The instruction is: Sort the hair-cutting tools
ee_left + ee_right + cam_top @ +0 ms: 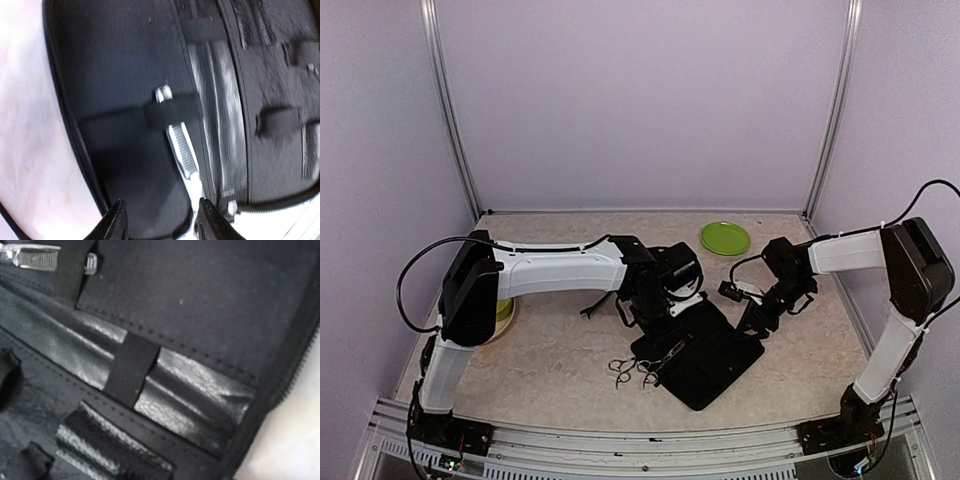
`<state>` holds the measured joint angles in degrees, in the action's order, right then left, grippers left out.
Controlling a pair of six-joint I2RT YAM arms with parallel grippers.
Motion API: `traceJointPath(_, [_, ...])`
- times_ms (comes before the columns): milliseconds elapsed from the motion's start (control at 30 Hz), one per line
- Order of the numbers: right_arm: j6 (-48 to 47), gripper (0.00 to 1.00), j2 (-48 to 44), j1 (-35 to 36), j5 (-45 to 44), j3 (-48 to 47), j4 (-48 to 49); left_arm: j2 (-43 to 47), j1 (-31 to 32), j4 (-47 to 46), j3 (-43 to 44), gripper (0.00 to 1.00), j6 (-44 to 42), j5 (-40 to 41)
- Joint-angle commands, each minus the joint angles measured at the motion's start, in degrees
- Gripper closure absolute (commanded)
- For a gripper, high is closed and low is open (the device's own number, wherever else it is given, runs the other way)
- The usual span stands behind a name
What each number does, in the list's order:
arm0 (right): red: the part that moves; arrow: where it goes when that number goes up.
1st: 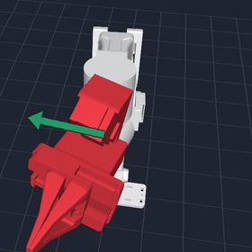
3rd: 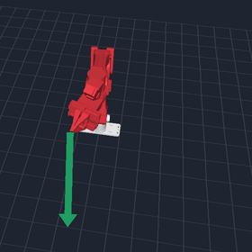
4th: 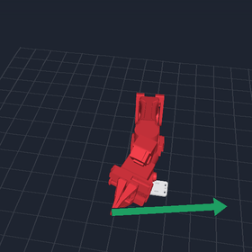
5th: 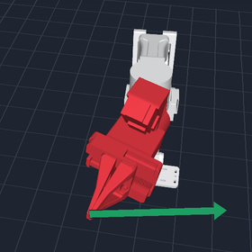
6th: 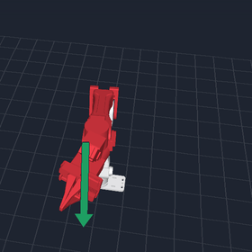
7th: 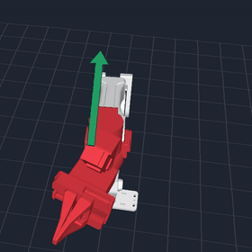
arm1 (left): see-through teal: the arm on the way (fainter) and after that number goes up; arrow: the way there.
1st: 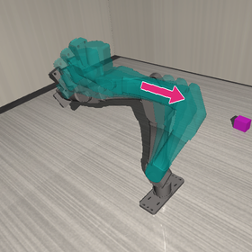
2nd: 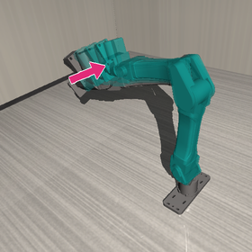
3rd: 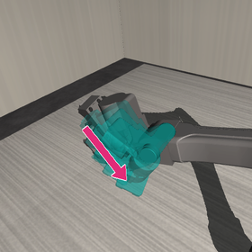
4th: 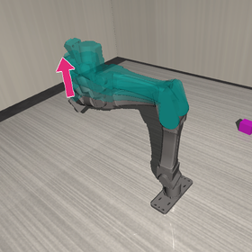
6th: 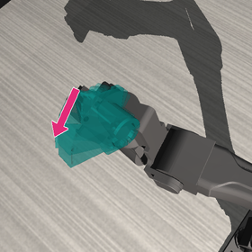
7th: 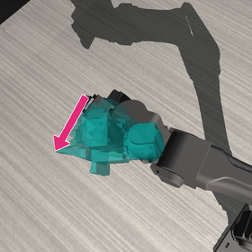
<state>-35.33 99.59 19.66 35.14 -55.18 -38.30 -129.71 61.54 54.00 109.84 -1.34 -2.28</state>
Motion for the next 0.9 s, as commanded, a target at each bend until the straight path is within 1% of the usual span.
traceJointPath(0, [-0.88,0.48,0.11,0.91,2.22,0.25,-1.9,4.68,-0.01,-2.97,-5.12,0.53,1.82,-1.28])
traceJointPath(267, [-0.77,0.49,0.35,0.91,2.39,0.2,-1.95,2.42,0.38,-4.49,-4.55,0.53,2.43,-4.5])
traceJointPath(500, [-0.79,0.48,0.25,0.91,2.22,0.32,-1.78,-0.18,1.68,-3.93,-4.41,0.5,2.45,-3.56])
traceJointPath(600, [-0.88,0.48,0.38,0.93,2.3,0.42,-1.82,-1.05,1.83,-3.76,-4.63,0.53,3.15,-2.05])
traceJointPath(667, [-0.97,0.48,0.55,0.95,2.31,0.42,-1.86,-1.36,2.06,-4.21,-4.72,0.55,3.04,-2.66])
traceJointPath(867, [-1.13,0.49,1.13,0.91,2.82,0.25,-2.11,-3.15,2.46,-5.01,-4.22,0.74,3.6,-2.21])
